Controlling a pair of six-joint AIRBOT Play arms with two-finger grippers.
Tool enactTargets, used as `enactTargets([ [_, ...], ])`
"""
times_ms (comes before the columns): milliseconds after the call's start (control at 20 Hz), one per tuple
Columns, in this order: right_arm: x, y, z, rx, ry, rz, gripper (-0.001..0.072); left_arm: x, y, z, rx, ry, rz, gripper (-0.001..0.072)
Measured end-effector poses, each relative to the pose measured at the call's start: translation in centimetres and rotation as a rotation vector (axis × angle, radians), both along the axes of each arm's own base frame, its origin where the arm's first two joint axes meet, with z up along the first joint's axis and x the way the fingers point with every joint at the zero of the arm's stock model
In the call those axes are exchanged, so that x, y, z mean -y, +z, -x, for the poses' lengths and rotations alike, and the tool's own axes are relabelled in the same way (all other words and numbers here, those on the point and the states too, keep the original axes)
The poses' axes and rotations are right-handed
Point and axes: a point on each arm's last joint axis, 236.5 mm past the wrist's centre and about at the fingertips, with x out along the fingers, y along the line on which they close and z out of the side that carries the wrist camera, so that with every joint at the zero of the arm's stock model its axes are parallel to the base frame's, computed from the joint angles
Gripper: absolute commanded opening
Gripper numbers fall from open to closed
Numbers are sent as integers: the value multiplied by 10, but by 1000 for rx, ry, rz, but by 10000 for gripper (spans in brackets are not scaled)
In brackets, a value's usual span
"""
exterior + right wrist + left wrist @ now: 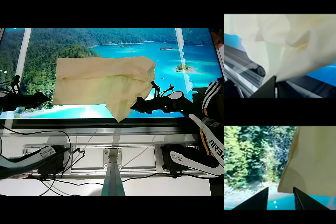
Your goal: Fold the clothes and pants, and hang the long-sleeved shirts on hangers.
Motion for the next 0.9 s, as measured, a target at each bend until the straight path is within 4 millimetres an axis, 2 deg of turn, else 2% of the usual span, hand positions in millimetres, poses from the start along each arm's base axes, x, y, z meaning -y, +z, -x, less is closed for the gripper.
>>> enactTargets([
  [200, 0, 0, 0, 0, -2, -1, 9, 20, -18, 2, -35, -22, 125, 355],
  [250, 0, 0, 0, 0, -2, -2, 9, 28, -20, 2, -40, -35, 167, 319],
  [350, -1, 1, -1, 0, -2, -4, 9, 37, -27, 3, -47, -65, 208, 11],
  [500, -3, 7, -2, 18, 25, -15, 9, 45, -27, 5, -40, -122, 236, 14],
  [600, -7, 18, -6, 50, 56, -29, 9, 49, -19, 5, -32, -169, 261, 12],
  [750, -8, 45, -19, 150, 91, -30, 8, 56, 11, -1, 15, -263, 309, 12],
  [900, -5, 81, -31, 277, 91, -5, 8, 60, 47, -8, 90, -327, 317, 12],
])
